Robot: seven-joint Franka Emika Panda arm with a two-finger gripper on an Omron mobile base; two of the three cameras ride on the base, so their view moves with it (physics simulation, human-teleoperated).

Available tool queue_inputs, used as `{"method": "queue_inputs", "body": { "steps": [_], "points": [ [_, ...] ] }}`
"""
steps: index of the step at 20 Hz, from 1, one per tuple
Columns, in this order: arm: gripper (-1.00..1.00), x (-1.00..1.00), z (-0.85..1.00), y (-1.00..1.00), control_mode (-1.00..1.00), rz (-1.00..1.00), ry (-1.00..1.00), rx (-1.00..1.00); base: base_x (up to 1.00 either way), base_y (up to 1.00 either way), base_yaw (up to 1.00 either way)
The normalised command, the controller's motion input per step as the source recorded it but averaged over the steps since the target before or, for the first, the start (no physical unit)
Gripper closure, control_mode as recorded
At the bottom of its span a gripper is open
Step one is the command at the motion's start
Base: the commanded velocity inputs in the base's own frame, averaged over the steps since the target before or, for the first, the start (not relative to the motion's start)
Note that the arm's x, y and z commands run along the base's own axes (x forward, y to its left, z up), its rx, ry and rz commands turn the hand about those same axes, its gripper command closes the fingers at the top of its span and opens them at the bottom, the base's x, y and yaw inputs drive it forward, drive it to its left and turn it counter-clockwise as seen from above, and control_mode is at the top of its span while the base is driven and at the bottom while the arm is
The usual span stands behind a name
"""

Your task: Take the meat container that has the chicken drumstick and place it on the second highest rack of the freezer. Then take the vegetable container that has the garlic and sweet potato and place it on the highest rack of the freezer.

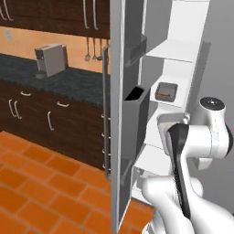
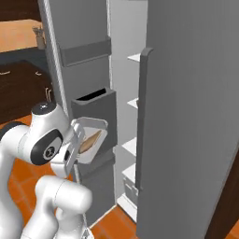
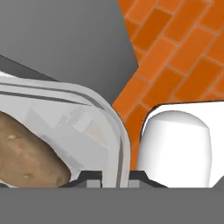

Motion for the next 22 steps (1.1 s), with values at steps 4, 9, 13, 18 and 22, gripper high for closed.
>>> {"method": "queue_inputs", "body": {
  "steps": [4, 9, 13, 18, 22],
  "points": [
    [1.00, 0.00, 0.00, 0.00, 1.00, 0.00, 0.00, 0.00, 0.47, -0.02, 0.09],
    [1.00, 0.00, 0.00, 0.00, 1.00, 0.00, 0.00, 0.00, 0.53, -0.07, -0.13],
    [1.00, 0.00, 0.00, 0.00, 1.00, 0.00, 0.00, 0.00, 0.30, 0.05, -0.23],
    [1.00, 0.00, 0.00, 0.00, 1.00, 0.00, 0.00, 0.00, 0.29, 0.05, -0.30],
    [1.00, 0.00, 0.00, 0.00, 1.00, 0.00, 0.00, 0.00, 0.37, 0.40, -0.10]
  ]
}}
